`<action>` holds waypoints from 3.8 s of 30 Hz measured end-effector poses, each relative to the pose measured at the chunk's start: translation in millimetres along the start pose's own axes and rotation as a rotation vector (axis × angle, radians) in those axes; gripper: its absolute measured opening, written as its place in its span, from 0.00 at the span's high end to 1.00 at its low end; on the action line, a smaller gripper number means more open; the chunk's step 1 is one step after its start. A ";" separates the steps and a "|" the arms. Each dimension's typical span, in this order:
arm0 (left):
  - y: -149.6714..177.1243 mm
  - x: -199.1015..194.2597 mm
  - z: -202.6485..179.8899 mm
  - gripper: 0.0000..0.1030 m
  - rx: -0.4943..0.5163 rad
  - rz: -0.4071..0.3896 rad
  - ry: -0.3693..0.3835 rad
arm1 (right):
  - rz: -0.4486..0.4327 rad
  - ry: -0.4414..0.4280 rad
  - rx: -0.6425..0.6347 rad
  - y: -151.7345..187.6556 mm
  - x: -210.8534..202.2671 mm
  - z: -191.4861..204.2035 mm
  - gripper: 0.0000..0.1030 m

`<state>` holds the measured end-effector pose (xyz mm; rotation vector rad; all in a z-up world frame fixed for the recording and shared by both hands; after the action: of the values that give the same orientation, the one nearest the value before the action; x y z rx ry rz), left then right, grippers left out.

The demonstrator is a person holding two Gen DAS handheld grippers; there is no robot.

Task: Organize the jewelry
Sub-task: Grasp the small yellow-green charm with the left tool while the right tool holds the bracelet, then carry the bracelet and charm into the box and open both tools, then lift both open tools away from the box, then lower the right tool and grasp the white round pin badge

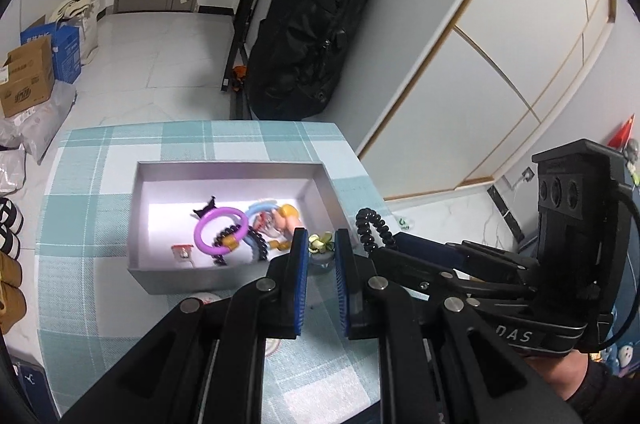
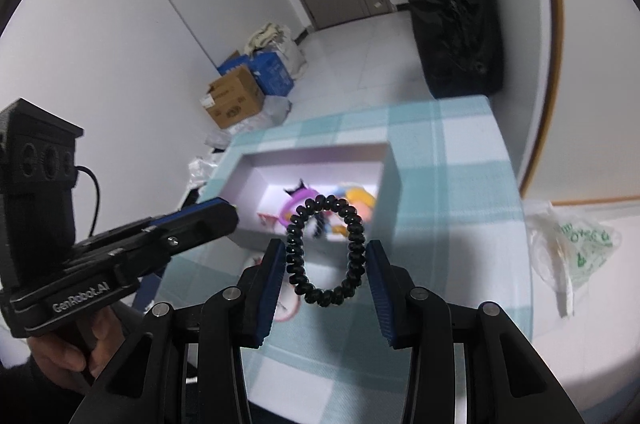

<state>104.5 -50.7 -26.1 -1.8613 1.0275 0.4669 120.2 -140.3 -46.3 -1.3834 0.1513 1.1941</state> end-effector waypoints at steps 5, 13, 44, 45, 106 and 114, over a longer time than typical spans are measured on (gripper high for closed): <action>-8.8 4.2 12.5 0.91 -0.022 0.007 -0.006 | -0.007 -0.028 -0.002 -14.6 7.5 5.7 0.61; -21.6 16.9 31.6 0.91 -0.087 0.035 -0.006 | 0.008 -0.069 0.002 -30.6 28.2 9.7 0.61; -29.0 58.7 63.7 0.91 -0.156 0.152 -0.042 | 0.100 -0.117 0.011 -37.3 73.5 -6.3 0.57; -29.7 59.5 64.6 0.91 -0.158 0.154 -0.051 | 0.094 -0.123 0.012 -38.3 71.9 -5.2 0.56; 2.7 -56.6 120.8 0.25 -0.177 -0.177 -0.300 | 0.196 0.053 -0.294 61.7 74.9 62.3 0.11; 10.5 -60.3 132.5 0.25 -0.193 -0.151 -0.319 | 0.243 0.091 -0.319 68.1 93.0 66.4 0.16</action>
<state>74.4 88.8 -57.0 -1.9373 0.6426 0.7659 78.8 -53.4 -138.0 -1.7370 0.2037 1.4004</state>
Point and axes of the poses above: each gripper's, at about its wrist camera, not at the fingertips, and x roughly the way its jaws point, z to its left, y to its underside, the point moved 9 cm from there along x, roughly the way its jaws point, and after that the axes turned 9 degrees about -x, right-handed, at the moved point
